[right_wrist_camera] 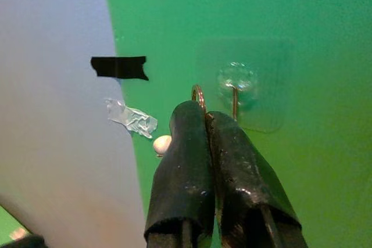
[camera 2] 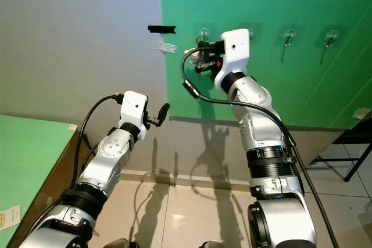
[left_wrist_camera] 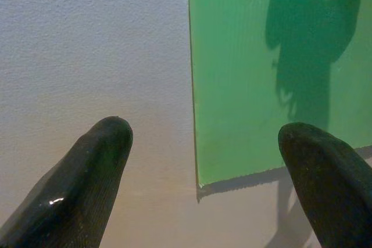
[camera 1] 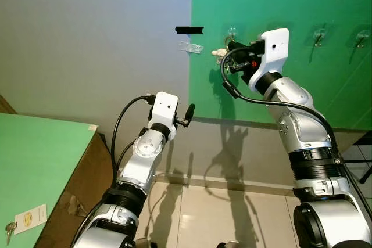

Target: Hang keys on a hook

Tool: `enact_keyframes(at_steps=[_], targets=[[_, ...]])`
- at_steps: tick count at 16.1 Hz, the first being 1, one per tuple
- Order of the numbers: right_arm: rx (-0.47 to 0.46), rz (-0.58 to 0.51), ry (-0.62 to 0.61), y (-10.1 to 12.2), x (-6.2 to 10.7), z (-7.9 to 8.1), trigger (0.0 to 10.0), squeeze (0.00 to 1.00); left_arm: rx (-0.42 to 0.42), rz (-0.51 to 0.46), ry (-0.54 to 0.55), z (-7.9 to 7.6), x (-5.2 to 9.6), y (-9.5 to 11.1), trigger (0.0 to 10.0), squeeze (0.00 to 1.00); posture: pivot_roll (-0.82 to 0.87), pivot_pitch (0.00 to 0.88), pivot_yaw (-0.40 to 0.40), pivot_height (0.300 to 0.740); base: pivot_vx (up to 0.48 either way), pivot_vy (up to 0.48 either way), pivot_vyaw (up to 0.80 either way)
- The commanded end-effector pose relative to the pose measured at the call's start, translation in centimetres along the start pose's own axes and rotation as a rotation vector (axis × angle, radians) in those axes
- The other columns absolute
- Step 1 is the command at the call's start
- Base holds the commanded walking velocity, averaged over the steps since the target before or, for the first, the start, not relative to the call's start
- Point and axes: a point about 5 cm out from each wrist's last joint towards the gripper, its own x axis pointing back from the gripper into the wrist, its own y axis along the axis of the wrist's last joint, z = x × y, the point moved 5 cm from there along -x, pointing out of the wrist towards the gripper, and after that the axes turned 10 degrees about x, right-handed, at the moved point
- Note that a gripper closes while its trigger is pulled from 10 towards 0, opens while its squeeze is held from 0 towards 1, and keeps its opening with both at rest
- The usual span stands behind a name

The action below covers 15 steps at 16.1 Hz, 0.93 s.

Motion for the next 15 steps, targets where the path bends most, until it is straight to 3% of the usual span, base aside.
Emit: enact_keyframes(at_steps=[1,11,15], targets=[[-0.054,-0.007,-0.016,0.2,0.1,-0.4,0.0,0.00,-0.009,-0.002,-0.009,-0.2,0.0,0.2,10.0,0.00,-0.14,0.000,0.005,0.740,0.000,0.000,0.00],[-0.349,-0.007,-0.074,-0.2,0.2,-2.0,0.0,0.00,-0.014,0.002,-0.010,0.0,-0.1,0.3,10.0,0.00,-0.14,0.000,0.013,0.740,0.000,0.000,0.00],[-0.347,-0.003,-0.050,0.0,0.0,-1.7,0.0,0.00,-0.013,0.001,-0.007,0.0,-0.1,0.3,10.0,0.00,-0.14,0.000,0.010,0.740,0.000,0.000,0.00]])
